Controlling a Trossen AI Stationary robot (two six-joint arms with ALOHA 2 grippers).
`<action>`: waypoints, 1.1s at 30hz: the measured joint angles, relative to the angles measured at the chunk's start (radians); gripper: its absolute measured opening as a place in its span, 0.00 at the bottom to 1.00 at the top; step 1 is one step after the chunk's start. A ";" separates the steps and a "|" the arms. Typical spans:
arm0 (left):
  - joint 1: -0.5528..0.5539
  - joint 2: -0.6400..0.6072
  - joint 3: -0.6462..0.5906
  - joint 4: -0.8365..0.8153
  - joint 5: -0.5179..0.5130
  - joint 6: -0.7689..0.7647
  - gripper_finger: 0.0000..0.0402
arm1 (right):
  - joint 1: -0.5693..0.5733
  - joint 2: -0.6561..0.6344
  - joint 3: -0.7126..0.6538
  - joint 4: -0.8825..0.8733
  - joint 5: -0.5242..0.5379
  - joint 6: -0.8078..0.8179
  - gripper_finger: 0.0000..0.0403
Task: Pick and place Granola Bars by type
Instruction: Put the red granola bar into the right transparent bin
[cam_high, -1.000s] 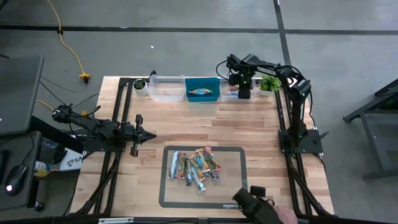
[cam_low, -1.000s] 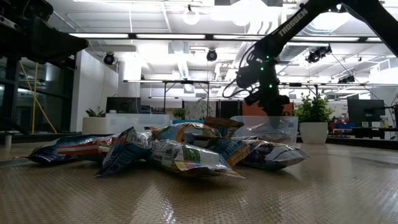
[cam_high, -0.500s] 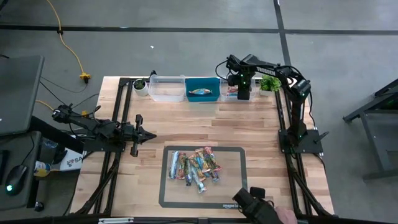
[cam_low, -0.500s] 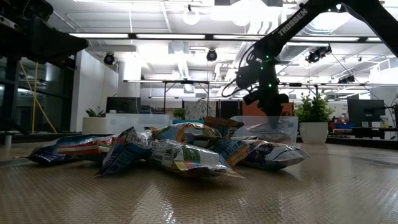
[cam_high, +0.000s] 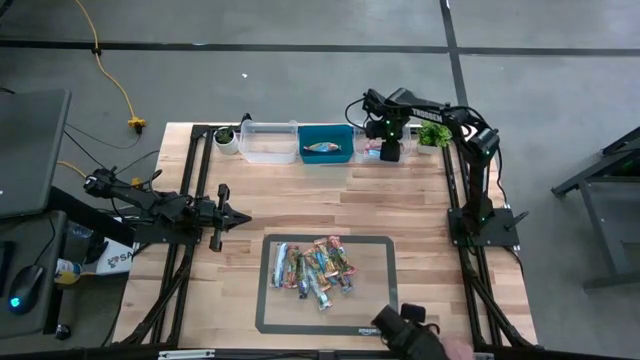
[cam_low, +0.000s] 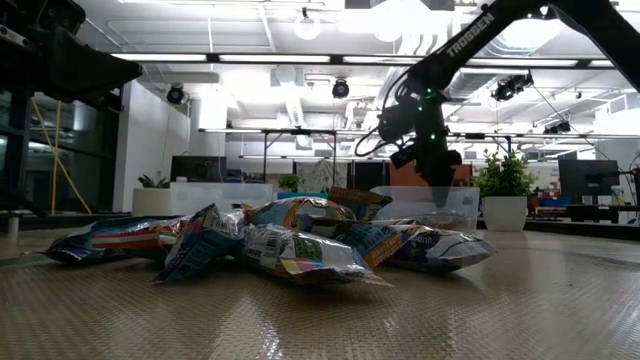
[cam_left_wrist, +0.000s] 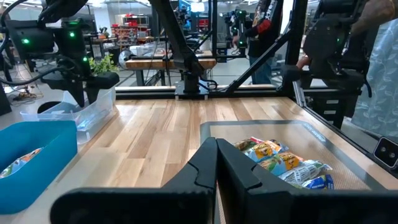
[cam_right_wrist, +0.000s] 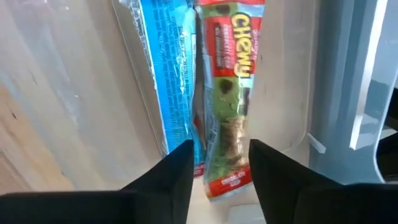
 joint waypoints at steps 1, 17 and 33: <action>0.000 0.000 0.000 0.000 0.000 0.000 0.00 | 0.004 -0.002 0.000 -0.003 -0.002 0.005 0.36; 0.000 0.000 0.000 0.000 0.000 0.000 0.00 | 0.072 -0.211 0.002 0.012 -0.155 0.249 0.41; 0.000 0.000 0.000 0.000 0.000 0.000 0.00 | 0.264 -0.312 0.002 0.039 -0.673 0.684 0.41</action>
